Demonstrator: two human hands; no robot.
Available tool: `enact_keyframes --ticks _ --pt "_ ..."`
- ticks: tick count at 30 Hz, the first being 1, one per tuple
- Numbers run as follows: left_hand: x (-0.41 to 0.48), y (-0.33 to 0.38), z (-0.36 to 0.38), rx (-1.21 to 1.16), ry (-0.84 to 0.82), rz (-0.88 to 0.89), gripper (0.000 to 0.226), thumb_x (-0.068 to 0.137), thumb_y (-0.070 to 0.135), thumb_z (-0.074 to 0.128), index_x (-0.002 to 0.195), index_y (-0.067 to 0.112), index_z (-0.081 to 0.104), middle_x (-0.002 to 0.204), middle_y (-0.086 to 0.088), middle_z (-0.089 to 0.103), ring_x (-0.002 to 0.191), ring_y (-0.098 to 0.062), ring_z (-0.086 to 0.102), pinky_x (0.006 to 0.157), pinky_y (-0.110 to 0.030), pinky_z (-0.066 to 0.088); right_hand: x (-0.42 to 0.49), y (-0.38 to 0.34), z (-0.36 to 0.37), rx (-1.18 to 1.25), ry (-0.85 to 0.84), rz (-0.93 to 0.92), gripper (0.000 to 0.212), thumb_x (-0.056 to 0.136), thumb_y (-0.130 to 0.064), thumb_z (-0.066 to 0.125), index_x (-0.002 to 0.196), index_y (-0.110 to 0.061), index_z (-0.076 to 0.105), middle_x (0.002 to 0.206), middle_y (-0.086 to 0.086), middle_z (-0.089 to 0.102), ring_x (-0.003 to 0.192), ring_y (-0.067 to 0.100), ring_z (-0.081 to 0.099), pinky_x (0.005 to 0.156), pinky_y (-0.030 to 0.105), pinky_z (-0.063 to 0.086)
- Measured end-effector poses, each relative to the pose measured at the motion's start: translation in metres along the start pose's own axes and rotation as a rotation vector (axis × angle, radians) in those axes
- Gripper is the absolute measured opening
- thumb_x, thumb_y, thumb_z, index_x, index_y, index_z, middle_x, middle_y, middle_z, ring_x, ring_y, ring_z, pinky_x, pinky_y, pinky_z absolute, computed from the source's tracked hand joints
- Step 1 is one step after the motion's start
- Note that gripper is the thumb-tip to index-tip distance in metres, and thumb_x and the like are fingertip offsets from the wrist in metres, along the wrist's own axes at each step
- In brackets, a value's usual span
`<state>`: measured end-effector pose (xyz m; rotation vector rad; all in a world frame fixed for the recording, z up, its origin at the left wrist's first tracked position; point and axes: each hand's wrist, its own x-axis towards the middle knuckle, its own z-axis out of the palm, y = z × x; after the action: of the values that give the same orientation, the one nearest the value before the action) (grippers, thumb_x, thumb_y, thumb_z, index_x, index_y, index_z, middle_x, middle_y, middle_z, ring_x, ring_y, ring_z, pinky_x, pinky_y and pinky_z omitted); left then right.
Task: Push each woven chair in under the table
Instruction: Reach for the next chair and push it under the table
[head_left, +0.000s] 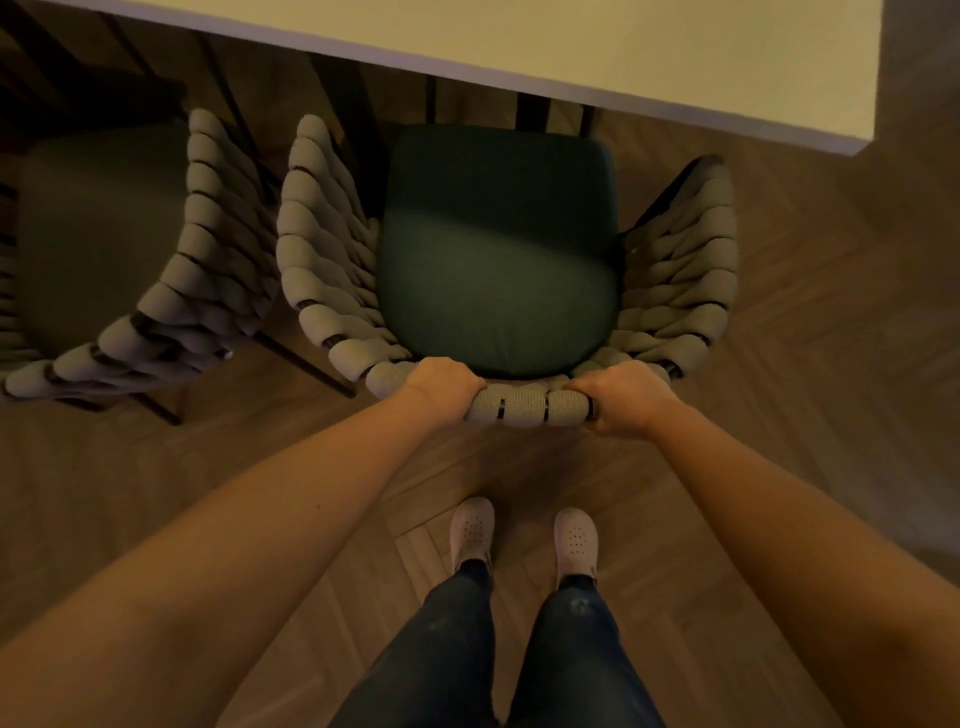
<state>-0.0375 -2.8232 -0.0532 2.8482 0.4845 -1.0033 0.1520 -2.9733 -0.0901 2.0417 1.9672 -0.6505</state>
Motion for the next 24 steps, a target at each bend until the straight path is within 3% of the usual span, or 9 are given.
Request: enact_keyframes --ticks 5,11,24 --pt "0.004 -0.012 -0.003 0.078 0.011 0.026 0.035 0.100 0.022 0.047 0.135 0.025 0.050 0.123 -0.003 0.062 0.113 -0.022 0.059 0.087 -0.036 0.048 0.005 -0.006 0.009 0.091 0.033 0.042 0.035 0.085 -0.037 0.061 0.120 -0.040 0.060 0.104 -0.009 0.070 0.090 0.017 0.066 0.071 0.028 0.045" --pt "0.004 -0.043 0.008 0.070 -0.014 0.016 0.035 0.097 0.027 0.051 0.132 0.027 0.051 0.118 -0.002 0.063 0.108 -0.021 0.061 0.085 -0.034 0.050 0.029 -0.023 0.003 0.120 0.066 0.024 0.031 0.084 -0.039 0.059 0.115 -0.037 0.063 0.097 -0.004 0.071 0.086 0.020 0.066 0.064 0.028 0.041" --pt "0.004 -0.111 0.045 0.042 0.019 -0.070 0.037 0.095 0.028 0.052 0.131 0.033 0.048 0.127 0.003 0.060 0.115 -0.019 0.058 0.093 -0.036 0.049 0.080 -0.072 -0.020 0.073 0.019 0.026 0.034 0.089 -0.034 0.056 0.123 -0.029 0.058 0.112 -0.003 0.068 0.097 0.021 0.065 0.078 0.034 0.049"
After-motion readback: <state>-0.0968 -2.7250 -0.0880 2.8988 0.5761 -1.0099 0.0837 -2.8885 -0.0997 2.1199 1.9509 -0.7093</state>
